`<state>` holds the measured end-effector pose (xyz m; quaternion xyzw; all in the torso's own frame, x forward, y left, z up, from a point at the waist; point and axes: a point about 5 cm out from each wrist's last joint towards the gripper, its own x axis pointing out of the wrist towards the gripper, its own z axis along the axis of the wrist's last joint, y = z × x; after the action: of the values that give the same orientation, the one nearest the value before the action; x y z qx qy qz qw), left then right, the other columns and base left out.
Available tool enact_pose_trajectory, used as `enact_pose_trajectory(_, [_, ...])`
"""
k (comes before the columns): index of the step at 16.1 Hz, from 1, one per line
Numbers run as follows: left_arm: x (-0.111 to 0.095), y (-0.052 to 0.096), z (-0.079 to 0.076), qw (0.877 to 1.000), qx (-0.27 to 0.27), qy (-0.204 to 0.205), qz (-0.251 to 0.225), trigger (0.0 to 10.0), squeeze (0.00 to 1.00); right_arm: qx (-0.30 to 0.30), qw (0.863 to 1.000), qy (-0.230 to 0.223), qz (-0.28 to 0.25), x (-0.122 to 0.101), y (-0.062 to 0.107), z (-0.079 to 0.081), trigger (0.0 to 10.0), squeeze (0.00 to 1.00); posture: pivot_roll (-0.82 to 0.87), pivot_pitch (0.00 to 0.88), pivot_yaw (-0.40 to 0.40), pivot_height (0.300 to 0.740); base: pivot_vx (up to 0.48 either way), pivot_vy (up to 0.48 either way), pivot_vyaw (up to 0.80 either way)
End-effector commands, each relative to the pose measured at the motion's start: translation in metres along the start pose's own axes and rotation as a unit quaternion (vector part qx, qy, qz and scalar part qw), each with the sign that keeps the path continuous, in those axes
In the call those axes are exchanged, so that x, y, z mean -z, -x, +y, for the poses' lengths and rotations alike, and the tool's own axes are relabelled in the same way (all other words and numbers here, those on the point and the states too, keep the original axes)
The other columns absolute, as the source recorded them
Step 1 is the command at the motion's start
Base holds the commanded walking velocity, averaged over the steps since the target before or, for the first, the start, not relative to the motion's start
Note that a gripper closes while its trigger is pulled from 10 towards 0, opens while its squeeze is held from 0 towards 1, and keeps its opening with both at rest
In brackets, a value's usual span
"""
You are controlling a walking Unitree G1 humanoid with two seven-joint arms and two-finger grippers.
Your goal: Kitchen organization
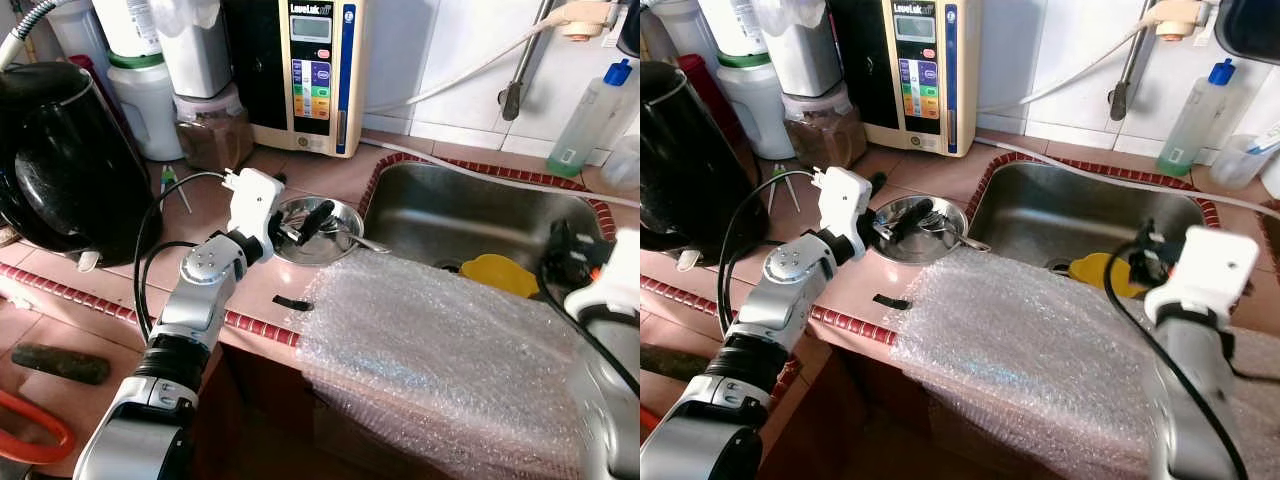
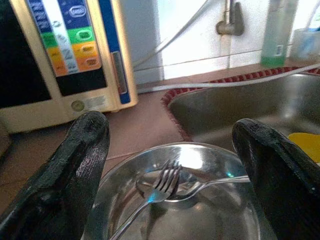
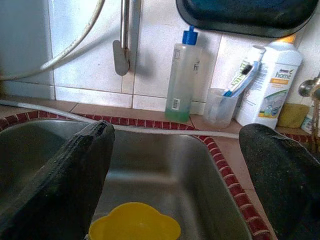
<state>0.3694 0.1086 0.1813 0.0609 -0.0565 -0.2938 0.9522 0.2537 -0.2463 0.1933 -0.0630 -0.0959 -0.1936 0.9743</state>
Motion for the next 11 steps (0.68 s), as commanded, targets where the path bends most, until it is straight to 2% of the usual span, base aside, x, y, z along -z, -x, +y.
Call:
enact_pose_trajectory(1, [-0.005, -0.001, 0.004, 1.0, -0.012, 0.005, 0.001, 10.0, 0.0, 0.002, 1.0, 0.002, -0.015, -0.008, 0.003, -0.003, 10.0, 0.55, 0.02, 0.032, 0.038, 0.74, 0.0, 0.0, 0.0])
enact_pose_trajectory(2, [-0.004, 0.001, 0.009, 0.999, -0.029, 0.016, 0.005, 10.0, 0.0, 0.006, 1.0, 0.005, -0.012, -0.009, 0.012, -0.006, 10.0, 0.0, 0.02, 0.028, 0.044, 0.74, 0.0, 0.0, 0.0])
enact_pose_trajectory(3, [-0.003, 0.004, 0.017, 0.998, -0.059, 0.017, 0.009, 10.0, 0.0, 0.002, 1.0, 0.003, -0.008, -0.01, 0.02, -0.005, 10.0, 0.0, 0.0, 0.026, 0.052, 0.74, 0.0, 0.0, 0.0])
enact_pose_trajectory(5, [-0.006, 0.007, 0.022, 0.996, -0.081, 0.036, 0.002, 10.0, 0.0, -0.005, 1.0, 0.004, -0.002, -0.012, 0.027, -0.003, 10.0, 0.0, 0.0, 0.022, 0.053, 0.74, 0.0, 0.0, 0.0])
enact_pose_trajectory(6, [-0.008, 0.009, 0.025, 0.994, -0.101, 0.042, -0.006, 10.0, 0.0, -0.015, 1.0, 0.001, 0.006, -0.011, 0.031, -0.001, 10.0, 0.0, 0.0, 0.015, 0.049, 0.74, 0.0, 0.0, -0.79])
enact_pose_trajectory(11, [-0.014, 0.006, 0.019, 0.994, -0.097, 0.053, -0.023, 10.0, 0.0, -0.032, 0.999, -0.006, 0.018, -0.011, 0.036, 0.007, 10.0, 0.0, 0.0, 0.004, 0.001, 0.74, 0.0, 0.0, -0.78])
